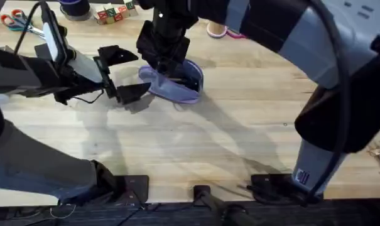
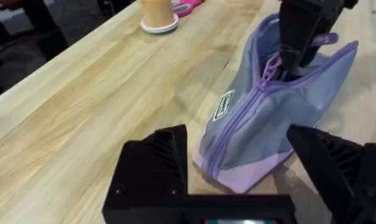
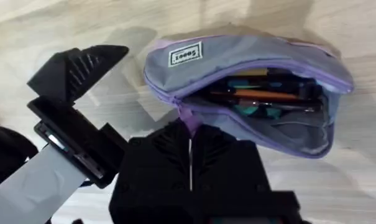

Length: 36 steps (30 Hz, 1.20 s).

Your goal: Unzip the bag, pick up the pens from the table one at a time and place them inside, then zip the bag closed.

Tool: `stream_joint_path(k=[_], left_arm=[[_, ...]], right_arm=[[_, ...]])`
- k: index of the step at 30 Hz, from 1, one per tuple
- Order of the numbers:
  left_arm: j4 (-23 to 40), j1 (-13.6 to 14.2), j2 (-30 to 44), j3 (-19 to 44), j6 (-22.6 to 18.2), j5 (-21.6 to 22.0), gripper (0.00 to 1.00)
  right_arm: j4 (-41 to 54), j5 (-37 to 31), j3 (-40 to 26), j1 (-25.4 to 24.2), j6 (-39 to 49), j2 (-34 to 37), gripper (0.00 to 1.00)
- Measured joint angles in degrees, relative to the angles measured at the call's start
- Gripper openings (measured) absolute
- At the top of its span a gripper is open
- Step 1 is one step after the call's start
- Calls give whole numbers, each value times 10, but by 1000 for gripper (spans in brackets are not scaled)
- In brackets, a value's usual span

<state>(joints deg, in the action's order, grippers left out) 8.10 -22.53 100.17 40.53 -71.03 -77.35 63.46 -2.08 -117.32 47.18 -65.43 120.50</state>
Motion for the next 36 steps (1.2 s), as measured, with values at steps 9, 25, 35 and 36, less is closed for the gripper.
stream_joint_path(k=[9, 25, 35, 36], left_arm=[[-19, 20, 5, 0, 6, -11, 553], [-17, 24, 5, 0, 7, -9, 41], [-18, 26, 5, 0, 7, -11, 42], [-18, 26, 5, 0, 7, -12, 42]], right_arm=[[0, 0, 0, 0, 1, 0, 32], [4, -10, 0, 0, 10, 0, 33], [34, -11, 0, -41, 66, 0, 33], [36, -8, 0, -49, 74, 0, 33]])
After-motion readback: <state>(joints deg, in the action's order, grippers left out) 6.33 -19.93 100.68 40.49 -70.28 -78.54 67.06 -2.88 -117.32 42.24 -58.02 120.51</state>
